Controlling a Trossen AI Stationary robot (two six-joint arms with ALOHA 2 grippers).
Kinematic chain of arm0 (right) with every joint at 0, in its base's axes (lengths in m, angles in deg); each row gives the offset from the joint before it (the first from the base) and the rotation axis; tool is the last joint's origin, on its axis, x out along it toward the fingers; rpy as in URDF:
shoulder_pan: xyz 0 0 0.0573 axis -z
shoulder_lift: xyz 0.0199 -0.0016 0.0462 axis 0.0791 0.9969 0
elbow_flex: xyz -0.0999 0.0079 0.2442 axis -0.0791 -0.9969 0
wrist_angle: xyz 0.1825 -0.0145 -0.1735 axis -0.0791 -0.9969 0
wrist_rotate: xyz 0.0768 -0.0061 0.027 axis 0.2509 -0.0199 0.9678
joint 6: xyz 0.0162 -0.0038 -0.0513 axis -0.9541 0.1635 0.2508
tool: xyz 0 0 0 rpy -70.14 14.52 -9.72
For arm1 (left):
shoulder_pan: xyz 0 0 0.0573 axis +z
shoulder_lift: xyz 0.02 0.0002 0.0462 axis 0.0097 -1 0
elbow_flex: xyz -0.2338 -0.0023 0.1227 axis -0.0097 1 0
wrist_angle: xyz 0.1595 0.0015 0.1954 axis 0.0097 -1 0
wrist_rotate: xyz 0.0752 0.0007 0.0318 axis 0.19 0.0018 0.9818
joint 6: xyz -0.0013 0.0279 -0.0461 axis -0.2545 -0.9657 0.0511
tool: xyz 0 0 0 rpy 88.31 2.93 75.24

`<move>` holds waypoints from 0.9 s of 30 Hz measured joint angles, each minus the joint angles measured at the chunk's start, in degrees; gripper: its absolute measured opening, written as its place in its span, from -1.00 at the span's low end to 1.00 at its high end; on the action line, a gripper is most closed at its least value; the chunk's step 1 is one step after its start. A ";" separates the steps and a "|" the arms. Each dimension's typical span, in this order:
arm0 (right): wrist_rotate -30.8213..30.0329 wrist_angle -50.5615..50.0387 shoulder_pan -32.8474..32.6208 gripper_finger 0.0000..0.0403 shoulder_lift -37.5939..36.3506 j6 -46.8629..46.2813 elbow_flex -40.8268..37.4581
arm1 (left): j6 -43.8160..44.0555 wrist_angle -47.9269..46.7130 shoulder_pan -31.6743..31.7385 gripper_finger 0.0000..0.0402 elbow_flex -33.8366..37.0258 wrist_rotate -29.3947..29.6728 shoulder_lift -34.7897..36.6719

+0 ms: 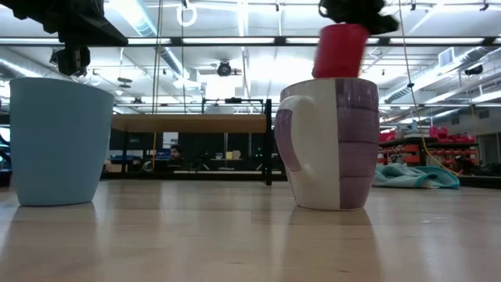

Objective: Stack small to large cups/mugs on shelf
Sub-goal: Put the orange cup on the shelf

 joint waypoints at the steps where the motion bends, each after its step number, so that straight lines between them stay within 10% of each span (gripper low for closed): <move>1: 0.00 -0.15 1.71 -0.98 1.59 1.69 2.61 | 0.00 0.01 0.01 -0.93 0.00 0.09 0.00; 12: 2.61 0.13 11.99 -0.98 23.25 15.60 36.32 | 0.09 0.00 0.00 -0.92 0.00 0.13 0.00; 27: 7.41 7.07 12.36 -0.98 30.24 19.18 35.87 | 0.09 -0.35 0.02 -0.90 0.02 2.77 0.02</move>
